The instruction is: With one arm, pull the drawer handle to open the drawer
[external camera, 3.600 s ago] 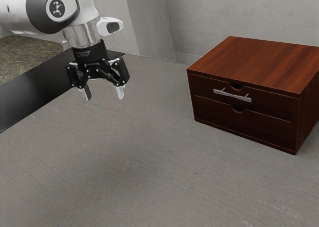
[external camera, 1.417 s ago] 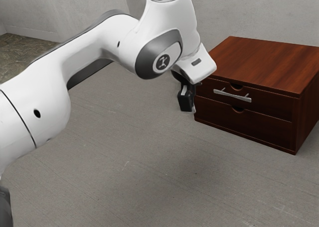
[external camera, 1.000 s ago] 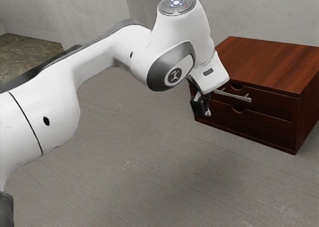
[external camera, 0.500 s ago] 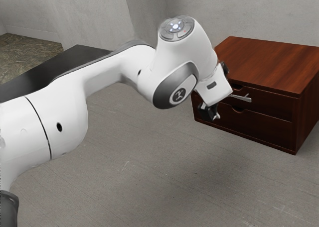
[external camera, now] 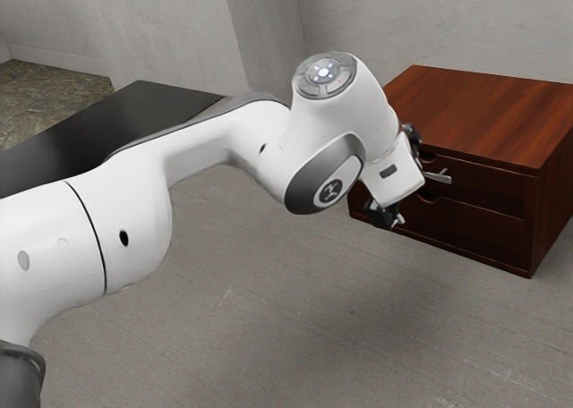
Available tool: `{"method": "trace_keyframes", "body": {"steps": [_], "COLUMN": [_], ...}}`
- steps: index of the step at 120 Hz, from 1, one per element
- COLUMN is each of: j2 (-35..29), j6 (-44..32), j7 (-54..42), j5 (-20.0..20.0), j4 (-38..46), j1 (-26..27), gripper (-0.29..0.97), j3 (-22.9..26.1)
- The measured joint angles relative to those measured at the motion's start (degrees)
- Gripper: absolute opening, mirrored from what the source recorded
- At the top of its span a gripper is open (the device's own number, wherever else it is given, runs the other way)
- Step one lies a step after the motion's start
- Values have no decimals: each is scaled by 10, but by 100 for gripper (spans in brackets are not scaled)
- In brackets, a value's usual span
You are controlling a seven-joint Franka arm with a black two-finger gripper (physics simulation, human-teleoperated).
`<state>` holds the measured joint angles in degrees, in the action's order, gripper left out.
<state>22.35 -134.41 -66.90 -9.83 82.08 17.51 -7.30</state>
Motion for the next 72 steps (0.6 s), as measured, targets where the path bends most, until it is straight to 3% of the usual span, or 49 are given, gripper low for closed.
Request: {"method": "trace_keyframes", "body": {"steps": [39, 72], "j2": [9, 6], "j6": [-5, -6], "j7": [16, 28], "j5": [1, 0], "j4": [0, 21], "j1": [7, 94], "gripper": [68, 67], "j3": [-15, -90]}}
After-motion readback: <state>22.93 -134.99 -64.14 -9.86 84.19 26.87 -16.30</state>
